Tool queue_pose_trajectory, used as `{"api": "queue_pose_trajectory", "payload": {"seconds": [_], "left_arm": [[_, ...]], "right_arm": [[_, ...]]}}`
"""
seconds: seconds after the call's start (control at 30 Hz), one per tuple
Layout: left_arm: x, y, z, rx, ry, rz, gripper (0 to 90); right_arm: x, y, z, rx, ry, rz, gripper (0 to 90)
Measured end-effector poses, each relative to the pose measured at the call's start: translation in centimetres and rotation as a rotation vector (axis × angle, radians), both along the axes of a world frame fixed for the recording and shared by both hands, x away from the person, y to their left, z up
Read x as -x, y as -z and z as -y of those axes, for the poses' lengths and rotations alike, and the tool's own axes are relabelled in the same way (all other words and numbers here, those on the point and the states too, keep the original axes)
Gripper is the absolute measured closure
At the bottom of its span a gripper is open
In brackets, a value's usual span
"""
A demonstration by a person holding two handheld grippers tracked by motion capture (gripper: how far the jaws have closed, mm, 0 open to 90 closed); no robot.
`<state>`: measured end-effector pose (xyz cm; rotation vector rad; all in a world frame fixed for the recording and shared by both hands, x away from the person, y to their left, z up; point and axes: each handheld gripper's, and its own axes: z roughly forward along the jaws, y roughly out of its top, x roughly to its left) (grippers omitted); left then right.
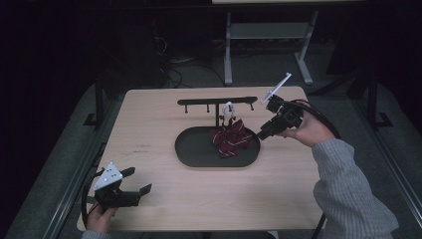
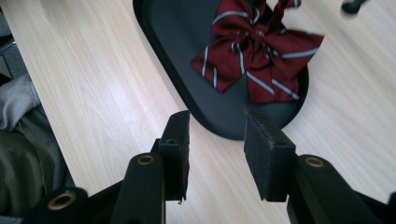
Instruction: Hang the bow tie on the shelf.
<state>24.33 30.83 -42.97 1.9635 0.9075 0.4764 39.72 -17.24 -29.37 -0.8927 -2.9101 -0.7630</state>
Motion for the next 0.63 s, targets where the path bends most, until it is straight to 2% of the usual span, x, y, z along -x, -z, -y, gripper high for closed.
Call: {"api": "queue_pose_trajectory", "payload": {"seconds": [0.23, 0.43, 0.63], "left_arm": [[0.0, 0.0, 0.0, -0.001, 0.001, 0.0, 13.1], [0.0, 0.1, 0.1, 0.001, -0.001, 0.0, 13.1], [0.0, 0.1, 0.1, -0.001, -0.001, 0.001, 13.1]], "right_arm": [[1.2, 1.7, 1.1, -0.007, 0.011, -0.019, 58.6], [2.3, 3.9, 2.1, -0.023, 0.03, -0.042, 58.3], [3.7, 5.2, 2.8, -0.033, 0.047, -0.038, 56.2]]}}
